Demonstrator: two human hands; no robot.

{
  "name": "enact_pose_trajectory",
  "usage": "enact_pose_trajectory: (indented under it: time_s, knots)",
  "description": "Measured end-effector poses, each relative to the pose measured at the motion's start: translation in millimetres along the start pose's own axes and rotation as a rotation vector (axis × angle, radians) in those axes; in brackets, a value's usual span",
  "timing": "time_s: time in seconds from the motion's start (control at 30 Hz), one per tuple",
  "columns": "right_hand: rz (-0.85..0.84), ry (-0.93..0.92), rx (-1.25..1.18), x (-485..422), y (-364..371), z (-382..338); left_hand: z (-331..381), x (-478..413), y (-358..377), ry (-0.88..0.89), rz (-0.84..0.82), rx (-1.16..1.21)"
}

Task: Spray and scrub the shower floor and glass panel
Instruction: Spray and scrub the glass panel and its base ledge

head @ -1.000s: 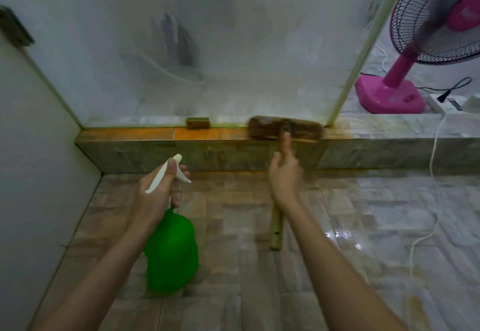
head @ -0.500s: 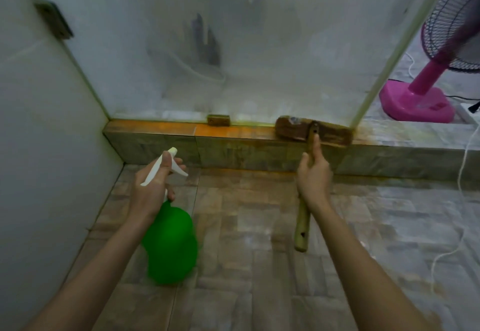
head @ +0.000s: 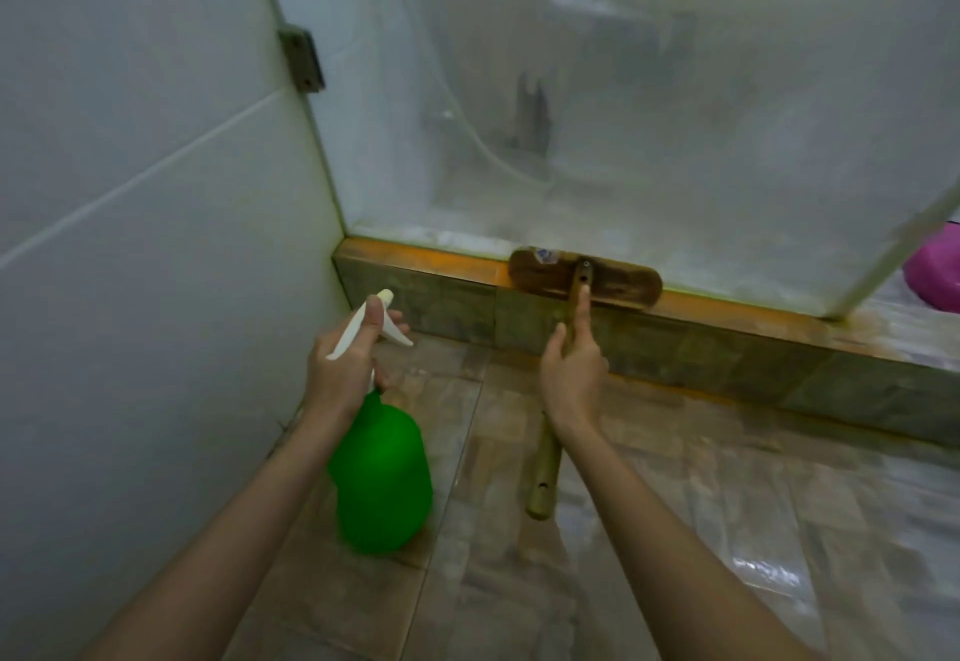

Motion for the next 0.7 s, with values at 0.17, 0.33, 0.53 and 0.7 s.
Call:
enact_pose_trajectory:
  time_s: [0.17,0.33,0.53,0.7]
  knots:
    - [-0.129,-0.001,0.06,21,86,-43,-4,-10,-29,-0.009,0.069,0.002]
    - [-0.235,-0.049,0.055,33,131,-63,-9,-26,-49,0.025,0.091,-0.022]
    - [-0.002,-0.063,-0.008,23,78,-28,-19,-39,-70,0.058,0.123,0.009]
    - [-0.257,-0.099,0.062,48,178,-82,-27,-41,-82,0.036,0.144,0.009]
Point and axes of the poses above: each hand's wrist, its own x-axis away from the middle knuckle, its own y-axis out of the palm, z = x × y, the point moved 9 cm from there along -x, towards the middle knuckle, and after that the axes turned 5 degrees about z, right-handed, at the moved point
